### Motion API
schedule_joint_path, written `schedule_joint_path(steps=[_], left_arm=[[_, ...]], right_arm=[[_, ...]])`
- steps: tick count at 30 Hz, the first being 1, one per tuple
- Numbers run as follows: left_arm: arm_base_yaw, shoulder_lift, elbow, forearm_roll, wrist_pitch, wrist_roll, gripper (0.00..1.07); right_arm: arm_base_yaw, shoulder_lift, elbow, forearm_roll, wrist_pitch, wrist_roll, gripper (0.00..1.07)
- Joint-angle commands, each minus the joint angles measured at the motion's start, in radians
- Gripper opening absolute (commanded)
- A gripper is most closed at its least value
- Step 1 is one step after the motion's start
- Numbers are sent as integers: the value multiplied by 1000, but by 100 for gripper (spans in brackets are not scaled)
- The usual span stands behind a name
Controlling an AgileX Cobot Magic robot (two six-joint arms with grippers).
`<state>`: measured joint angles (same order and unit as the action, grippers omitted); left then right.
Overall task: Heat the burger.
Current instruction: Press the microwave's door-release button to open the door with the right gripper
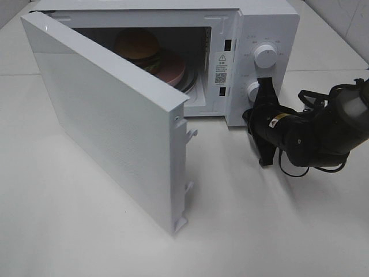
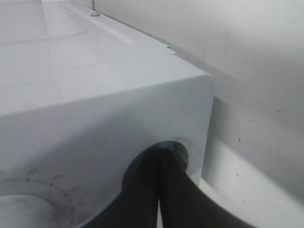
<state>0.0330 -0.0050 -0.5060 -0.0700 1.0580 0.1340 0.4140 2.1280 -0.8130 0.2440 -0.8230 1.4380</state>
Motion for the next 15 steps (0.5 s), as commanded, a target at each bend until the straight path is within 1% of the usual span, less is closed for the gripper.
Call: schedule_joint_path(steps=[1, 4, 11, 15], left_arm=[[2, -18, 1, -2, -12, -5, 105], [2, -18, 1, -2, -12, -5, 105], [2, -18, 1, -2, -12, -5, 105], [2, -18, 1, -2, -12, -5, 105]], right_arm=[[-14, -31, -29, -5, -127, 3, 0], [-10, -43, -23, -8, -91, 5, 0], [-4, -60, 5, 4, -76, 3, 0], [-3, -60, 39, 7, -64, 22, 0]])
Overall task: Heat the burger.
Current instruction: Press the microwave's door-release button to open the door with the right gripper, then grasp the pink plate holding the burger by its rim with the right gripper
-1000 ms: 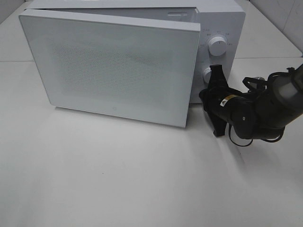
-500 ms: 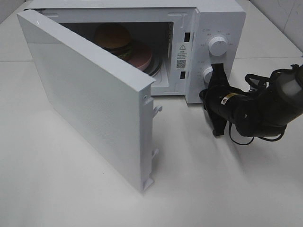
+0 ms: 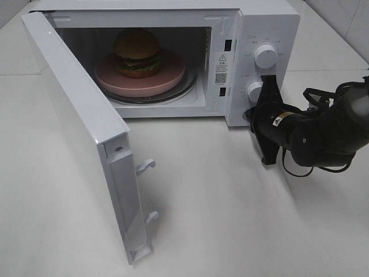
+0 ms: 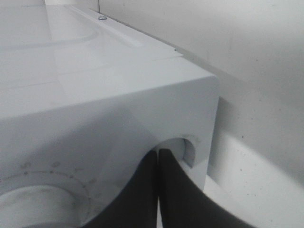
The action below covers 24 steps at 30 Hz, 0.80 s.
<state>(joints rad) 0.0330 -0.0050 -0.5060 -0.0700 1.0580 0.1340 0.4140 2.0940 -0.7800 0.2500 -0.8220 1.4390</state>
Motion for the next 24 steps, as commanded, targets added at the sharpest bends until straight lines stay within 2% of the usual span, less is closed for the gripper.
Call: schedule_joint_path(steps=[1, 10, 24], left_arm=[[2, -18, 1, -2, -12, -5, 105], [2, -18, 1, -2, -12, -5, 105], [2, -18, 1, -2, -12, -5, 105]], right_arm=[[-3, -32, 20, 1, -66, 29, 0], [-3, -38, 61, -4, -43, 28, 0], [-3, -118, 182, -18, -44, 28, 0]])
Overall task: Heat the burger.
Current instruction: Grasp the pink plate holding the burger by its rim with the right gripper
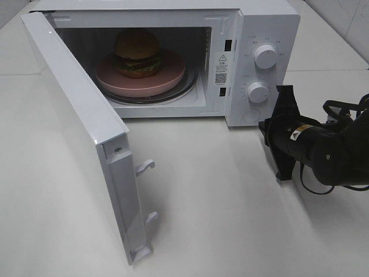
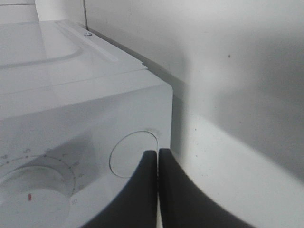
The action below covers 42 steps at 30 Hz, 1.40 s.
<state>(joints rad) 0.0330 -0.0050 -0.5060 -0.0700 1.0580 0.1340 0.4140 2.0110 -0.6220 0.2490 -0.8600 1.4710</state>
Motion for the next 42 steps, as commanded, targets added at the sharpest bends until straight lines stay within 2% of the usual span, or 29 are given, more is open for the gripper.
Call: schedule_joint_path(steps=[1, 7, 9, 10, 12, 13, 14, 16, 17, 18, 19, 21, 22, 26, 31, 33, 34, 35, 36, 37, 39, 40, 42], left_arm=[[2, -18, 1, -2, -12, -5, 105], [2, -18, 1, -2, -12, -5, 105], [2, -18, 1, -2, -12, -5, 105], [2, -18, 1, -2, -12, -5, 105], [2, -18, 1, -2, -12, -5, 105], [2, -18, 1, -2, -12, -5, 105], [2, -18, 1, -2, -12, -5, 105], [2, -18, 1, -2, -12, -5, 105], [2, -18, 1, -2, -12, -5, 105], [2, -18, 1, -2, -12, -5, 105], [2, -18, 1, -2, -12, -5, 105], [2, -18, 1, -2, -12, -5, 105], [2, -18, 1, -2, -12, -5, 105], [2, -18, 1, -2, -12, -5, 105], [2, -18, 1, -2, -12, -5, 105], [2, -18, 1, -2, -12, -5, 105], [2, -18, 1, -2, -12, -5, 105], [2, -18, 1, -2, -12, -5, 105], [2, -18, 1, -2, -12, -5, 105], [2, -18, 1, -2, -12, -5, 105], [2, -18, 1, -2, -12, -5, 105], [2, -18, 1, -2, -12, -5, 105], [2, -18, 1, -2, -12, -5, 105]], right_arm=[[-3, -60, 48, -25, -6, -19, 0], [-3, -136, 98, -48, 30, -199, 0], [-3, -207, 118, -57, 158, -353, 0], [-3, -207, 118, -57, 158, -353, 0], [-3, -296, 120, -56, 327, -556, 0], [-3, -296, 120, -56, 327, -556, 0], [-3, -365, 120, -48, 447, -712, 0], [-3, -393, 116, -40, 505, -772, 0], [-3, -455, 107, -25, 620, -943, 0], [-3, -455, 107, -25, 620, -943, 0], [-3, -506, 90, -24, 741, -1102, 0], [-3, -522, 80, -24, 800, -1169, 0], [-3, -549, 50, -24, 957, -1308, 0], [-3, -566, -17, -37, 1171, -1426, 0], [-3, -567, -58, -86, 1250, -1516, 6], [-3, -567, -86, -112, 1285, -1672, 23], [-3, -567, -86, -112, 1285, -1672, 23], [-1, -568, -89, -111, 1290, -1709, 29], [23, -570, -95, -110, 1308, -1803, 40], [23, -570, -95, -110, 1308, -1803, 40], [60, -571, -107, -104, 1345, -1938, 79], [60, -571, -107, -104, 1345, -1938, 79], [99, -571, -129, -104, 1368, -2086, 101]])
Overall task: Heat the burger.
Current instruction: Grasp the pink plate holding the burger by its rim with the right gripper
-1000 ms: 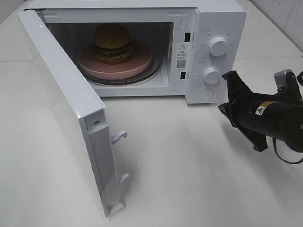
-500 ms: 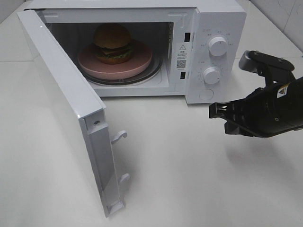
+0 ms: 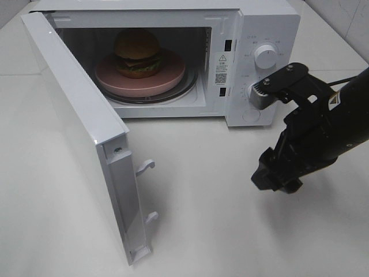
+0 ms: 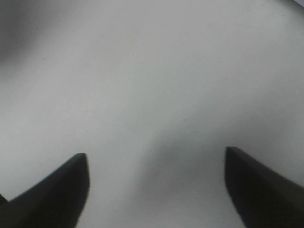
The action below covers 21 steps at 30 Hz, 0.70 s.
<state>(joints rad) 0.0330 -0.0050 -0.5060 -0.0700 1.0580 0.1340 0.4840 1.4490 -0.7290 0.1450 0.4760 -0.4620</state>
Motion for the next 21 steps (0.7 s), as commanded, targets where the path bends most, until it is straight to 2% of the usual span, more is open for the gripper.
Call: schedule_joint_path(steps=[1, 3, 5, 6, 8, 13, 14, 16, 17, 18, 19, 21], left_arm=[[2, -18, 1, -2, -12, -5, 105], [2, -18, 1, -2, -12, -5, 105], [2, -18, 1, -2, -12, -5, 105], [2, -18, 1, -2, -12, -5, 105], [2, -18, 1, -2, -12, -5, 105], [2, -17, 1, -3, -12, -5, 105], [2, -17, 1, -3, -12, -5, 105], [2, -17, 1, -3, -12, -5, 105], [2, -17, 1, -3, -12, -5, 105], [2, -17, 1, -3, -12, -5, 105], [2, -17, 1, -3, -12, -5, 105], [2, -17, 1, -3, -12, -5, 105]], right_arm=[[29, -9, -22, 0, 32, -153, 101], [40, -9, -32, 0, 40, -214, 101], [63, -5, -67, -5, 66, -405, 100], [63, -5, -67, -5, 66, -405, 100], [82, 17, -123, -10, 112, -644, 99], [90, 67, -191, -38, 145, -724, 98], [90, 105, -240, -62, 156, -728, 98], [90, 127, -266, -72, 156, -729, 98], [92, 171, -320, -83, 164, -739, 97], [92, 171, -320, -83, 164, -739, 97], [106, 222, -379, -90, 189, -782, 97], [110, 242, -413, -86, 207, -810, 97]])
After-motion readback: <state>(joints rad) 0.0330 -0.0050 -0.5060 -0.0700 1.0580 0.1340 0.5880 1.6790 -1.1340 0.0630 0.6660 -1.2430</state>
